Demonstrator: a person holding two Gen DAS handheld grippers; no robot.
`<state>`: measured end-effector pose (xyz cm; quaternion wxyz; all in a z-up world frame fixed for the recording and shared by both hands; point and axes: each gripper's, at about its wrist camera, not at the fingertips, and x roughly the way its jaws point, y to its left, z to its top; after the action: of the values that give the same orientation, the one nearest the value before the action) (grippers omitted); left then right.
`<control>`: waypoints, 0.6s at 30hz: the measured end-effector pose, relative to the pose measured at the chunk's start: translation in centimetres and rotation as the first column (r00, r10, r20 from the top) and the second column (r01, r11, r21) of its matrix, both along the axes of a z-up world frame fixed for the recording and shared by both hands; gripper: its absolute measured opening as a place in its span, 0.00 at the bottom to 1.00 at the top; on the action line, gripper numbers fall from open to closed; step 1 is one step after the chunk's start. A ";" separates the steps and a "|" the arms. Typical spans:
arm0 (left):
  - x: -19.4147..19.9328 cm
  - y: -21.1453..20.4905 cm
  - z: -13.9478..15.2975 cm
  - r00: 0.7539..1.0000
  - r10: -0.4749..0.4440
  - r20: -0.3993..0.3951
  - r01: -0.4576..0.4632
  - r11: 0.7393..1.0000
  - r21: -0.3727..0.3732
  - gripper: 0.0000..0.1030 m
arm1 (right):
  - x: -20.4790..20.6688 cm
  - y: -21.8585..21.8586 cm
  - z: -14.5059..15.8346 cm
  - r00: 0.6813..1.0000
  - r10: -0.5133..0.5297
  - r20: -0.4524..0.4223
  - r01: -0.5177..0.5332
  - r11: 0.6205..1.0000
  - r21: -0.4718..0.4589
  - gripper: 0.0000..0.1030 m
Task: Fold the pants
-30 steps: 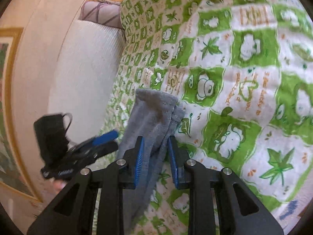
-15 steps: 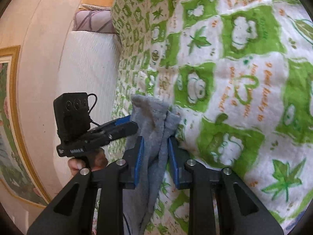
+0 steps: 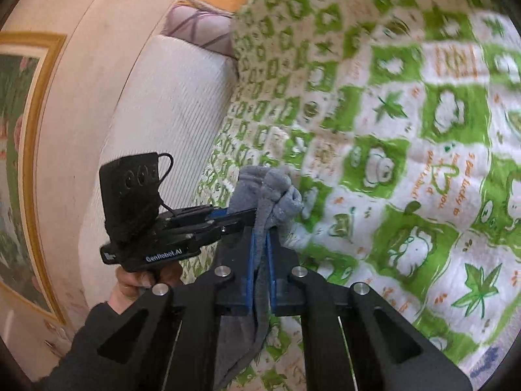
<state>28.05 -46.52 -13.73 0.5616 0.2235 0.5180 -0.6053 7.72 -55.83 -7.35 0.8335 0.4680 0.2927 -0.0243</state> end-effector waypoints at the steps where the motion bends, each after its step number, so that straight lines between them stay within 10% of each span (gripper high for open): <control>1: 0.1 0.3 0.5 1.000 0.006 0.003 -0.006 1.000 -0.011 0.10 | 0.0 0.2 0.3 1.000 0.003 0.006 -0.002 1.000 -0.007 0.08; 18: -1.0 15.3 9.9 0.977 0.215 0.006 -0.209 0.955 -0.211 0.10 | 1.2 13.4 8.4 0.937 0.322 0.136 -0.307 0.944 -0.118 0.08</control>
<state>27.04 -31.20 -3.84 0.6510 0.1151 0.4643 -0.5894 8.88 -42.44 1.04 0.8680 0.3755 0.2972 0.1313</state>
